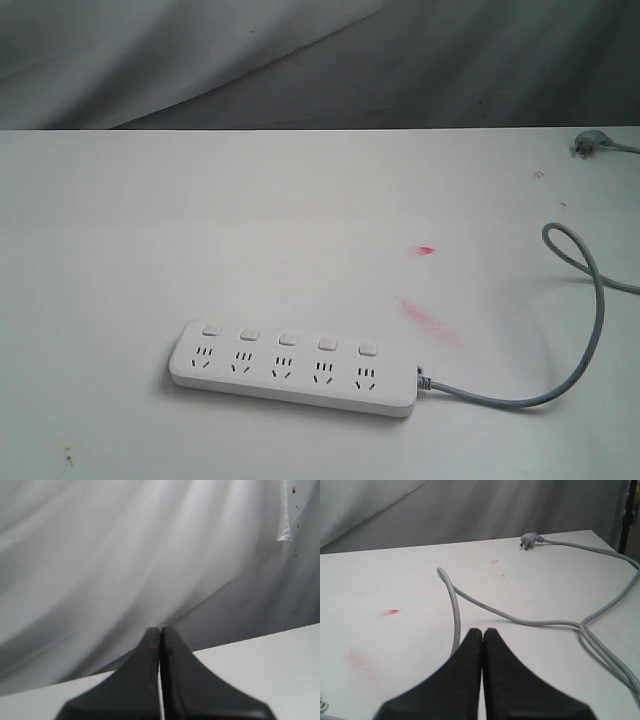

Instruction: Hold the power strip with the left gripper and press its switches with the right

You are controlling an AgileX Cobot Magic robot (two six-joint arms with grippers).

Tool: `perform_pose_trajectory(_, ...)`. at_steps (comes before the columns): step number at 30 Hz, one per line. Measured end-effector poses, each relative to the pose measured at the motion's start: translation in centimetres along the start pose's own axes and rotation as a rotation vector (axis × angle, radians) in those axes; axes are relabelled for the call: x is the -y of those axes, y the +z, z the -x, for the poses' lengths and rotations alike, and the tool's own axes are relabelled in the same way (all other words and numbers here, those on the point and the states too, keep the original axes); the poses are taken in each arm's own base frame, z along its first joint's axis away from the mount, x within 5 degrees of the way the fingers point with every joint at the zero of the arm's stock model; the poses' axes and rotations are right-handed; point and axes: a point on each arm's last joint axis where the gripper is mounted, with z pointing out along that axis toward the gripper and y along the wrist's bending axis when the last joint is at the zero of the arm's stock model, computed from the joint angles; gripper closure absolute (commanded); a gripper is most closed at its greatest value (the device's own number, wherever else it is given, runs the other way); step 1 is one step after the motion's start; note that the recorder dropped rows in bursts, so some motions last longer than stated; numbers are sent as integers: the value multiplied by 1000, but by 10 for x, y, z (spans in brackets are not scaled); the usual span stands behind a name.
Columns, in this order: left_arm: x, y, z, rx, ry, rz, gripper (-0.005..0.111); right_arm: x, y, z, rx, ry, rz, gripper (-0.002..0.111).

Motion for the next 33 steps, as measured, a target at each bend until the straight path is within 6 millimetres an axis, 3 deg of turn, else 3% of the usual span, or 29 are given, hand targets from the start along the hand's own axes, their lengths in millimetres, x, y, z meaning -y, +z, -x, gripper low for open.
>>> perform_pose_trajectory(3, -9, 37, 49, -36, 32, -12, 105, 0, 0, 0, 0, 0, 0, 108)
perform_pose_trajectory(6, -12, 71, 69, -137, 99, -60, 105, 0, 0, 0, 0, 0, 0, 108)
perform_pose_trajectory(11, -7, 115, 64, -247, 182, -191, 105, 0, 0, 0, 0, 0, 0, 108)
perform_pose_trajectory(16, -28, 147, 36, -330, 165, -266, 105, 0, 0, 0, 0, 0, 0, 108)
perform_pose_trajectory(20, -58, 155, 9, -377, 193, -375, 105, 0, 0, 0, 0, 0, 0, 108)
perform_pose_trajectory(24, -80, 148, -12, -394, 227, -549, 105, 0, 0, 0, 0, 0, 0, 108)
perform_pose_trajectory(29, -85, 142, -20, -391, 251, -659, 105, 0, 0, 0, 0, 0, 0, 108)
perform_pose_trajectory(33, -84, 141, -20, -423, 147, -645, 105, 0, 0, 0, 0, 0, 0, 108)
